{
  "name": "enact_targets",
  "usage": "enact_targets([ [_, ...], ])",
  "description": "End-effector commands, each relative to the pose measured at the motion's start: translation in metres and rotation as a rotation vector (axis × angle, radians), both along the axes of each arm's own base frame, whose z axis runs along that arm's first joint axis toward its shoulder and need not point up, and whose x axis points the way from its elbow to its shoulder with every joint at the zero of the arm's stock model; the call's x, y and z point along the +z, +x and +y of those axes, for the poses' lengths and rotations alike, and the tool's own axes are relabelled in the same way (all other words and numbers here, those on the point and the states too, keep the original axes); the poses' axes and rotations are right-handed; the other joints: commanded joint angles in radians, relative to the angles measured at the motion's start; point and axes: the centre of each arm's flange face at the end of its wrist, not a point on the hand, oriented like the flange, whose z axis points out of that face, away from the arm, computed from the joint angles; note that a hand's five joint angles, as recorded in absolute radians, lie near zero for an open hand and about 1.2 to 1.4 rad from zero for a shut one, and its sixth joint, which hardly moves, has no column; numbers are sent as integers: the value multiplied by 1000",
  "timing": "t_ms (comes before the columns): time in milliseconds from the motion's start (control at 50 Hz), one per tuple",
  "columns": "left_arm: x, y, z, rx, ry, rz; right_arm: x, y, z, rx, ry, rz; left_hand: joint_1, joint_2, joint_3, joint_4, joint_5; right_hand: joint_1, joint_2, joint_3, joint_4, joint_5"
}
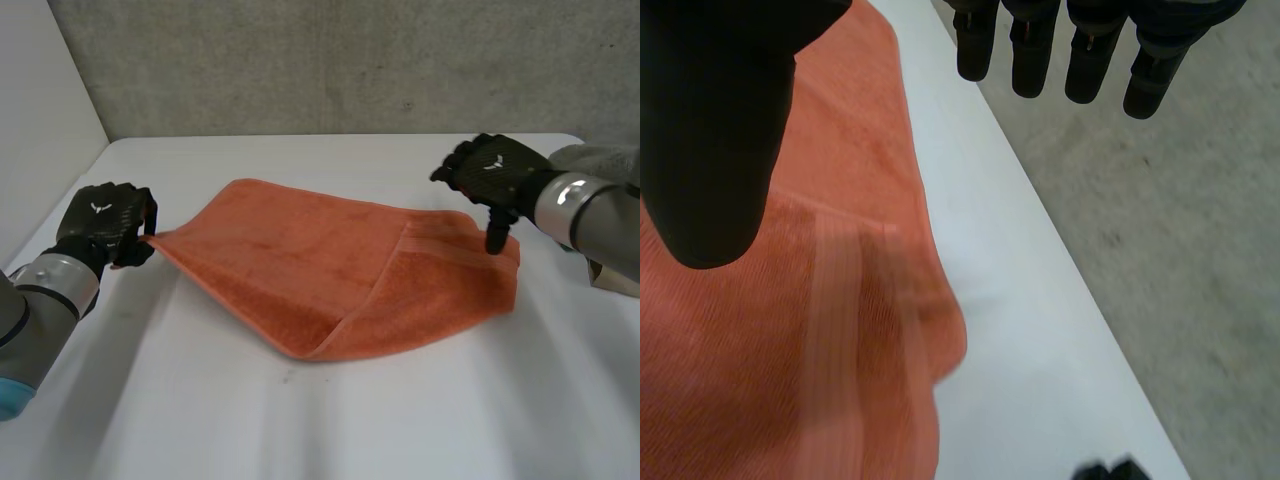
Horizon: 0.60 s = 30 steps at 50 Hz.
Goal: Fold the laundry.
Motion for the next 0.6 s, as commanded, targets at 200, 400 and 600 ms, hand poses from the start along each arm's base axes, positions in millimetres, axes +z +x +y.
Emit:
enact_targets([
  [200, 12, -3, 8, -12, -22, 12, -86, 46, -58, 118, -41, 136, 230, 196, 202, 193, 239, 123, 140, 145, 142, 128],
  [400, 9, -5, 13, -35, -10, 11, -124, 55, -77, 116, -65, 125, 230, 196, 202, 193, 239, 237, 254, 259, 256, 242],
  [600, 10, 1, 9, -18, -14, 8, -98, 62, -83, 133, -171, 45, 230, 196, 202, 193, 239, 1163, 1179, 1184, 1181, 1167],
])
